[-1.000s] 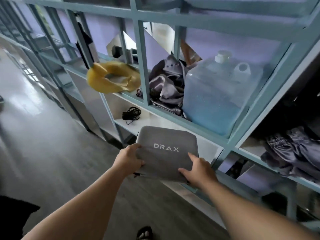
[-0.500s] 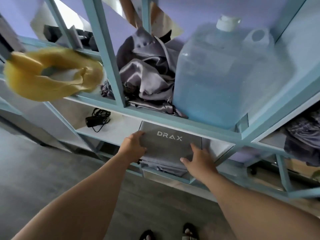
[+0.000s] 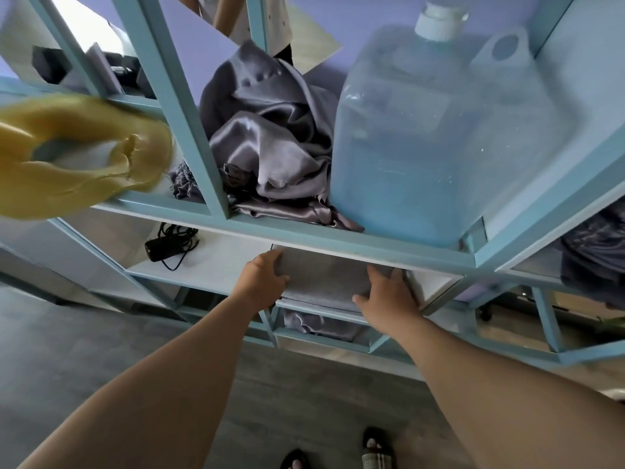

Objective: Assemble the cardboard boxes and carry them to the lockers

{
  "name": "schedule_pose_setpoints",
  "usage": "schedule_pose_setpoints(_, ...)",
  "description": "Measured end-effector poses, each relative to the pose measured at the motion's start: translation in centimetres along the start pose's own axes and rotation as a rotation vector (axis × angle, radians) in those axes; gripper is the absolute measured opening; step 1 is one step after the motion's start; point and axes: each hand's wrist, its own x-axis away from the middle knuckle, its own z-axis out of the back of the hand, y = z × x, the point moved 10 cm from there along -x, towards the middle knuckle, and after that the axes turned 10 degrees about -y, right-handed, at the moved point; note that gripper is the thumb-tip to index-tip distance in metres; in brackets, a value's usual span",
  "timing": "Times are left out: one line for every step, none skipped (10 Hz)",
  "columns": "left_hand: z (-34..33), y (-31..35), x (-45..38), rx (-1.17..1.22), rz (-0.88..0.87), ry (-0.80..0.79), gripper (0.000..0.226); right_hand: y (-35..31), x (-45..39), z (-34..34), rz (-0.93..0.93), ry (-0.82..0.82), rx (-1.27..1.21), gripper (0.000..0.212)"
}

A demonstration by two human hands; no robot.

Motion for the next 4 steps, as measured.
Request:
schedule_pose_setpoints(0.8, 0.2, 1.2, 0.016, 0.015, -0.001, 0.058, -1.1, 1.2, 0.9, 0.046, 0.001, 0.042, 0.072)
schedule_pose_setpoints(2.4, 1.0, 3.9, 0.003, 0.052, 0.009, 0.058, -3.2, 3.0, 1.7, 0.119, -0.043, 0.025, 0.067)
schedule_pose_setpoints(3.6, 1.8, 6.4, -0.005, 0.077, 0.03, 0.059, -4.4, 4.5, 1.7, 0.173, -0.074, 0.047, 0.062)
schedule_pose_setpoints(4.8, 3.0, 10.3, 0.059, 0.126, 0.107, 0.06, -6.0, 7.3, 1.9, 0.283, -0.139, 0.088, 0.061)
